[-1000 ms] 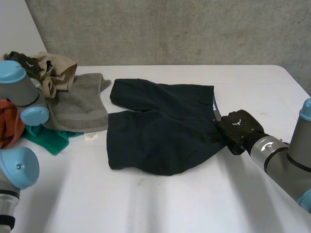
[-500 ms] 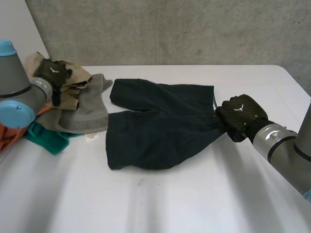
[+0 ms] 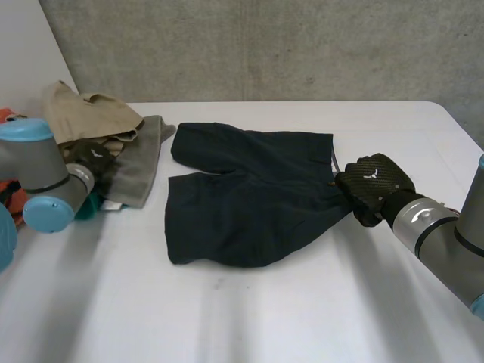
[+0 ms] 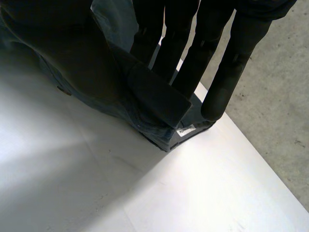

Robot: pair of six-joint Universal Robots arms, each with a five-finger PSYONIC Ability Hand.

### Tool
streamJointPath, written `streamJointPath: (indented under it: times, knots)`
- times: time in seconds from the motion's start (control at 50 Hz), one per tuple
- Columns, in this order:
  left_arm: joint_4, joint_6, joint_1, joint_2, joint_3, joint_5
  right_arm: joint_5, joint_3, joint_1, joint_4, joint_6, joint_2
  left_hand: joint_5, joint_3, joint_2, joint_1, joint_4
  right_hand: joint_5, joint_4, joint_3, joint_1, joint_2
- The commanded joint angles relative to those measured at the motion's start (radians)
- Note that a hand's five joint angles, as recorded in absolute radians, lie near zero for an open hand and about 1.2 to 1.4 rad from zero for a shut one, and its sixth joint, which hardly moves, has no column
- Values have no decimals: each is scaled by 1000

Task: Fold the laundry.

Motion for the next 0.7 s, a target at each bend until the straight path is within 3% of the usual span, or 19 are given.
streamJointPath:
  times: [0.02, 0.22, 0.26, 0.32, 0.4, 0.56, 0.7]
  knots:
    - [95, -4, 61, -79, 203, -346, -2, 8, -3, -1, 0, -8, 334, 257, 212, 257, 212, 239, 202, 208, 287, 222]
    - [0, -32, 41, -43, 185, -190, 0, 7, 3, 2, -3, -8, 334, 257, 212, 257, 212, 239, 202, 208, 287, 222]
    - [-8, -73, 28, -1, 133, -167, -5, 2, 3, 5, 1, -12, -127, -204, -249, -204, -250, 239, 202, 208, 287, 222]
    - [-12, -119, 18, 63, 52, -146, -5, -1, 3, 5, 3, -28, -624, -701, -746, -701, -746, 239, 202, 208, 287, 222]
    - [-23, -142, 9, 160, -59, -126, -5, -4, 11, 10, 3, -52, -804, -881, -926, -881, -926, 239, 202, 208, 287, 222]
    - [-147, -152, -28, 388, -315, -60, 2, -39, 29, 30, 15, -88, -851, -929, -974, -929, -974, 239, 202, 208, 287, 222]
    - [-216, -220, -86, 628, -556, 80, 14, -82, 54, 77, 44, -98, -857, -935, -980, -934, -980, 239, 202, 208, 287, 222]
